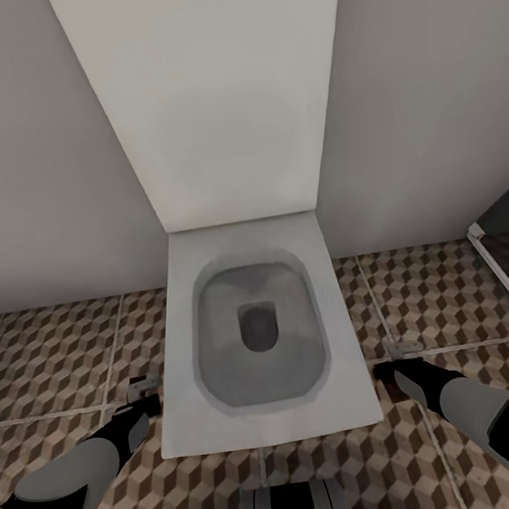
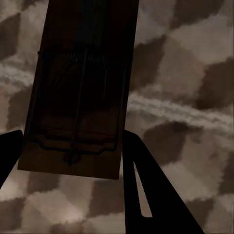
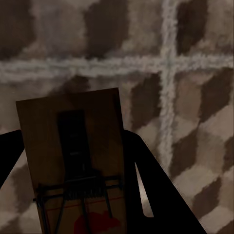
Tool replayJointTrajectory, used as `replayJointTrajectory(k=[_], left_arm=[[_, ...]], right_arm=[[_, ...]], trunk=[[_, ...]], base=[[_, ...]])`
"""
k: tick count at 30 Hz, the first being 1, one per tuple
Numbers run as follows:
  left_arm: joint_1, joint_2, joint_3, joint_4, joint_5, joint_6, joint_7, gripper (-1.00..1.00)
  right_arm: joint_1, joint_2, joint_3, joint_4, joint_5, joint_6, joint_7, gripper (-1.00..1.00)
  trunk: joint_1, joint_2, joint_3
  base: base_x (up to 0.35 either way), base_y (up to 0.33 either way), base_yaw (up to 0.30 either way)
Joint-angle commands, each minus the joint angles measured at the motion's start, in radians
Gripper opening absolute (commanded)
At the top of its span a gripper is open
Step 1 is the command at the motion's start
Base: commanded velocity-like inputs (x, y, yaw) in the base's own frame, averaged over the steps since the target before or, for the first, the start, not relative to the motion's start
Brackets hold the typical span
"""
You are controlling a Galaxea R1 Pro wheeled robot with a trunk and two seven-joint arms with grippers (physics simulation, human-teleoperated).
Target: Take the four mousetraps from the cabinet in the bathroom and place them on the bathroom floor. Make sure all four end up on the same floor surface, and ensure that at least two of them are either under or directly next to the same bathroom sink.
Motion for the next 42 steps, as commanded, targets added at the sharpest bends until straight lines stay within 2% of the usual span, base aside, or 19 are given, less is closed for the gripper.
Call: replayJointTrajectory(k=[1, 11, 15, 19, 23, 30, 32, 42], left_arm=[[0.0, 0.0, -0.009, -0.001, 0.006, 0.0, 0.004, -1.0], [0.0, 0.002, -0.009, -0.001, 0.007, -0.001, 0.005, -1.0], [0.0, 0.002, -0.009, -0.001, 0.007, -0.002, 0.004, -1.0], [0.0, 0.002, -0.009, -0.001, 0.007, -0.002, 0.004, -1.0], [0.0, 0.002, -0.009, -0.001, 0.007, -0.002, 0.004, -1.0], [0.0, 0.002, -0.009, -0.001, 0.007, -0.002, 0.004, -1.0], [0.0, 0.002, -0.009, -0.001, 0.007, -0.002, 0.004, -1.0], [0.0, 0.002, -0.009, -0.001, 0.007, -0.002, 0.004, -1.0]], right_arm=[[0.0, -0.001, 0.009, -0.004, -0.01, 0.006, -0.006, -1.0], [0.0, -0.002, 0.009, -0.004, -0.01, 0.006, -0.006, -1.0], [-0.001, -0.003, 0.008, -0.004, -0.01, 0.006, -0.006, -1.0], [0.0, -0.002, 0.008, -0.004, -0.01, 0.002, -0.006, -1.0], [0.0, -0.002, 0.01, -0.002, -0.011, -0.065, -0.006, -1.0], [0.0, -0.002, 0.01, 0.001, -0.011, -0.094, -0.006, -1.0], [0.001, 0.0, 0.012, 0.004, -0.011, -0.12, -0.006, -1.0], [0.001, 0.0, 0.012, 0.005, -0.013, -0.134, -0.006, -1.0]], trunk=[[0.0, 0.0, -0.005], [0.001, -0.001, -0.012], [0.003, -0.002, -0.028], [0.003, -0.002, -0.028], [0.003, -0.002, -0.028], [0.003, -0.002, -0.028], [0.004, -0.002, -0.035], [0.006, -0.003, -0.051]], base=[[0.0, 0.0, 0.0], [0.0, 0.0, 0.0], [0.0, 0.0, 0.0], [0.0, 0.0, 0.0], [0.0, 0.0, 0.0], [0.0, 0.0, 0.0], [0.0, 0.0, 0.0], [0.0, 0.0, 0.0]])
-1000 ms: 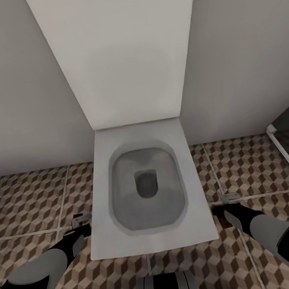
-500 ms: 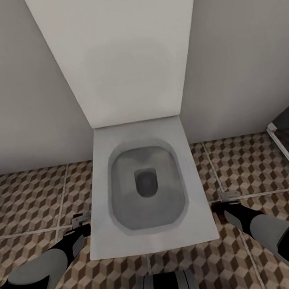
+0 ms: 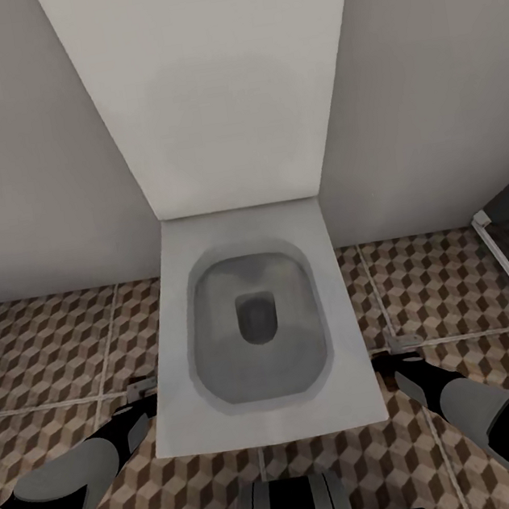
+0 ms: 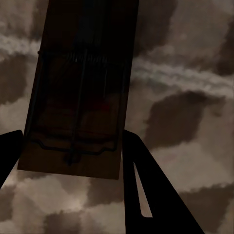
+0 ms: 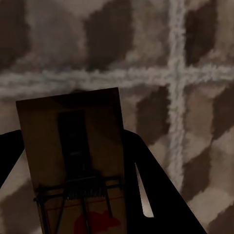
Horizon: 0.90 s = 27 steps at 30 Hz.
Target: Take the four mousetraps from the cabinet in the bathroom and place them on the bathroom floor. Make sure all four end up on the same floor surface, and ensure that at least two of them are either under or directly next to the same bathroom sink.
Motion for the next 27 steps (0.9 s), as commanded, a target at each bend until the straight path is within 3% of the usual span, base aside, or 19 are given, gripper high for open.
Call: replayJointTrajectory(k=[1, 5, 27], left_arm=[[0.0, 0.0, -0.008, -0.001, 0.006, 0.0, 0.004, -1.0], [0.0, 0.001, -0.008, -0.001, 0.006, 0.0, 0.004, -1.0], [0.0, 0.001, -0.008, -0.002, 0.006, 0.0, 0.003, -1.0]], right_arm=[[0.0, -0.001, 0.008, -0.003, -0.009, 0.005, -0.006, -1.0], [0.0, -0.001, 0.008, -0.003, -0.009, 0.005, -0.006, -1.0], [0.0, 0.005, 0.008, -0.004, -0.007, 0.004, -0.006, -1.0]], trunk=[[0.0, 0.0, 0.0], [0.001, -0.001, -0.012], [0.003, -0.002, -0.024]], base=[[0.0, 0.0, 0.0], [0.0, 0.0, 0.0], [0.0, 0.0, 0.0]])
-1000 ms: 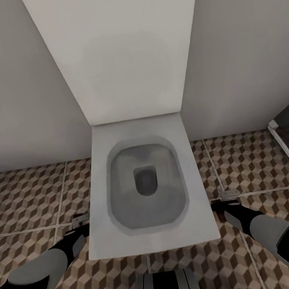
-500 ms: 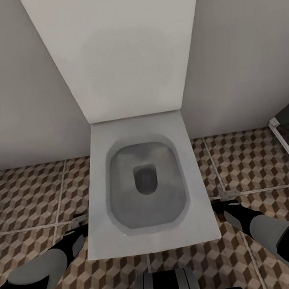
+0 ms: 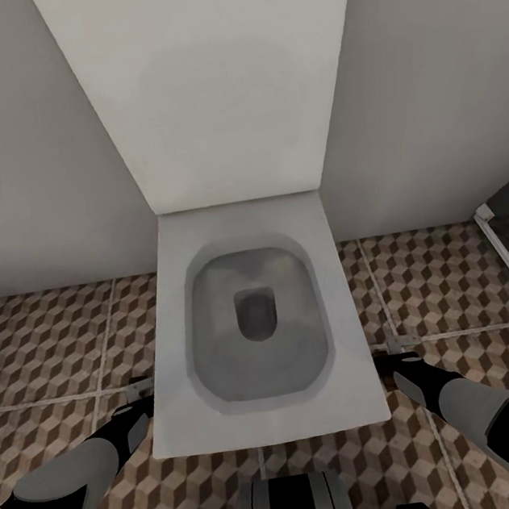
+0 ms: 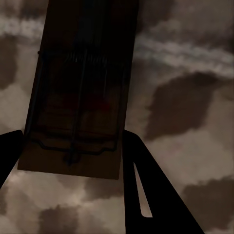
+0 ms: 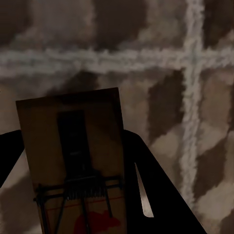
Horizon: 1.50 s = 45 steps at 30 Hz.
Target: Take the four mousetraps from the cabinet in the bathroom and place them on the bathroom floor. Make sure all four end up on the same floor surface, and ensure that at least two of them are either under or directly next to the same bathroom sink.
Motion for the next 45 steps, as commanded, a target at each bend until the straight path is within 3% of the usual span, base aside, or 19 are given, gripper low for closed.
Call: replayJointTrajectory(k=[1, 18, 22, 38, 39, 45], left_arm=[[0.0, 0.0, -0.008, -0.001, 0.006, 0.0, 0.004, -1.0], [0.0, 0.0, -0.008, -0.001, 0.006, 0.0, 0.003, -1.0], [0.0, 0.001, -0.008, -0.001, 0.006, 0.0, 0.003, -1.0], [0.0, -0.002, -0.008, -0.001, 0.006, 0.0, 0.003, -1.0], [0.0, -0.002, -0.008, -0.001, 0.006, 0.0, 0.003, 1.0], [0.0, -0.001, -0.008, -0.001, 0.006, 0.0, 0.003, 1.0]], right_arm=[[0.0, -0.001, 0.008, -0.003, -0.008, 0.005, -0.006, -1.0], [0.0, -0.002, 0.008, -0.003, -0.007, 0.005, -0.006, -1.0], [0.0, -0.002, 0.008, -0.003, -0.007, 0.005, -0.006, -1.0], [0.0, -0.002, 0.008, -0.003, -0.007, 0.005, -0.006, -1.0], [0.0, -0.002, 0.008, -0.003, -0.007, 0.005, -0.006, -1.0], [0.0, -0.002, 0.008, -0.003, -0.007, 0.005, -0.006, -1.0]], trunk=[[0.0, 0.0, 0.0], [0.0, 0.0, 0.0], [0.002, -0.001, -0.016], [0.002, -0.001, -0.016], [0.002, -0.001, -0.016], [0.002, -0.001, -0.016]], base=[[0.0, 0.0, 0.0], [0.0, 0.0, 0.0], [0.0, 0.0, 0.0], [0.0, 0.0, 0.0], [0.0, 0.0, 0.0], [0.0, 0.0, 0.0]])
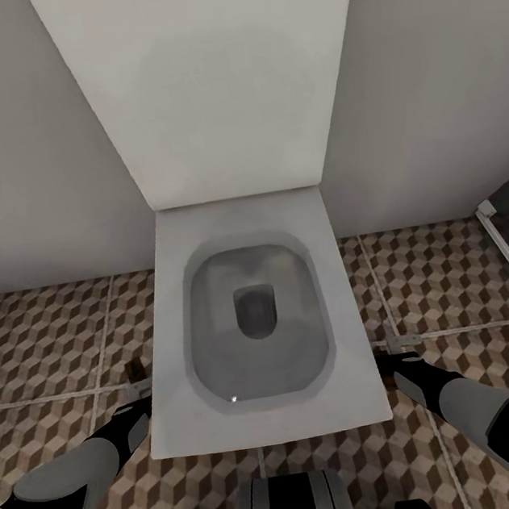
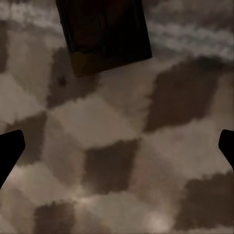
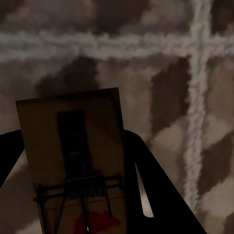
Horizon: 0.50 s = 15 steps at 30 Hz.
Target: Take the four mousetraps from the cabinet in the bathroom and place them on the bathroom floor. Make sure all four end up on the same floor surface, and ensure that at least two of them are either under or directly next to the same bathroom sink.
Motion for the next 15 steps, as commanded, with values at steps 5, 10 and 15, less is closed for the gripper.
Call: replayJointTrajectory(k=[5, 10, 15], left_arm=[[0.0, 0.001, -0.008, -0.001, 0.007, 0.0, 0.004, 1.0], [0.0, 0.001, -0.008, -0.001, 0.007, -0.001, 0.004, 1.0], [0.0, 0.001, -0.008, -0.001, 0.007, -0.001, 0.004, 1.0]], right_arm=[[0.0, -0.001, 0.008, -0.003, -0.009, 0.005, -0.006, -1.0], [0.0, -0.001, 0.008, -0.003, -0.009, 0.005, -0.006, -1.0], [0.0, -0.001, 0.008, -0.003, -0.009, 0.005, -0.006, -1.0]], trunk=[[0.0, 0.0, 0.0], [0.0, 0.0, 0.0], [0.0, 0.0, 0.0]], base=[[0.0, 0.0, 0.0], [0.0, 0.0, 0.0], [0.0, 0.0, 0.0]])
